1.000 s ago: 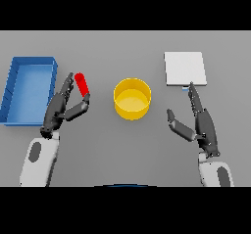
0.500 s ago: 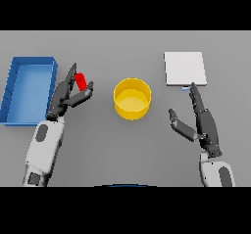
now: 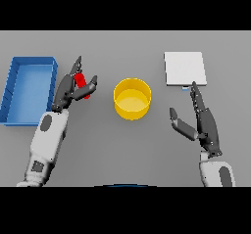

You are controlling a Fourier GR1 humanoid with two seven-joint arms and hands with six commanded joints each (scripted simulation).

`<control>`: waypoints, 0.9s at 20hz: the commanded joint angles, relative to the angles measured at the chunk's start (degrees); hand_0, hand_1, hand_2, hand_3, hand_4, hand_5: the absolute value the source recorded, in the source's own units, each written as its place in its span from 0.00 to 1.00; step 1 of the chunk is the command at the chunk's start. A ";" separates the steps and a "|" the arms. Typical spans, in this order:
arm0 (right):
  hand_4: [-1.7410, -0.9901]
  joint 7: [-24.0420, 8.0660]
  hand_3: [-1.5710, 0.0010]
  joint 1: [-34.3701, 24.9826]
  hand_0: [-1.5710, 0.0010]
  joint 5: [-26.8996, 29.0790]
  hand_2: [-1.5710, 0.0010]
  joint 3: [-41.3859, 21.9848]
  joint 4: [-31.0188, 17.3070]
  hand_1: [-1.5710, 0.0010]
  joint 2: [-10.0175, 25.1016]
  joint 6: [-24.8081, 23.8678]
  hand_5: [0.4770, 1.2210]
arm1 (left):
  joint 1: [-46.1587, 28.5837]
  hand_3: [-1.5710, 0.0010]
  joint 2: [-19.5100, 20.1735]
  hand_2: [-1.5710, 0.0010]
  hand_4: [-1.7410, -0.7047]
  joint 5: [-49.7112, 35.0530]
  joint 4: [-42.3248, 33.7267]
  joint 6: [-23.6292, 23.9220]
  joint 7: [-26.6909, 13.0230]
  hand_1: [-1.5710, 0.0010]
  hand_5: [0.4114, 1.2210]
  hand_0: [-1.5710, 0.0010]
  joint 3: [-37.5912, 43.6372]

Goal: Pick up the red beaker and tilt it to pour out 1 green nut into yellow bowl. Pick up the yellow bowl and place it on the metallic measuring scale.

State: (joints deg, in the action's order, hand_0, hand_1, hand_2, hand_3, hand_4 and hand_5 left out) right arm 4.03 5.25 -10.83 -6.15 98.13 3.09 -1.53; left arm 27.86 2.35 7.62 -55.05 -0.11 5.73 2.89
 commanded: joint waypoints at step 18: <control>0.65 2.16 1.00 -0.91 1.00 -1.54 1.00 -0.55 -1.72 1.00 0.26 -0.12 0.26 | 3.31 0.03 -1.95 0.03 0.05 0.64 0.64 8.00 4.78 0.03 0.85 0.03 0.34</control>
State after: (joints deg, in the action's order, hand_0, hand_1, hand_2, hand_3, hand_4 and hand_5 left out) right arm 6.30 4.36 -12.37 -6.70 96.40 3.35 -1.65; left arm 31.20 0.40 8.11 -54.43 7.81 10.72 3.22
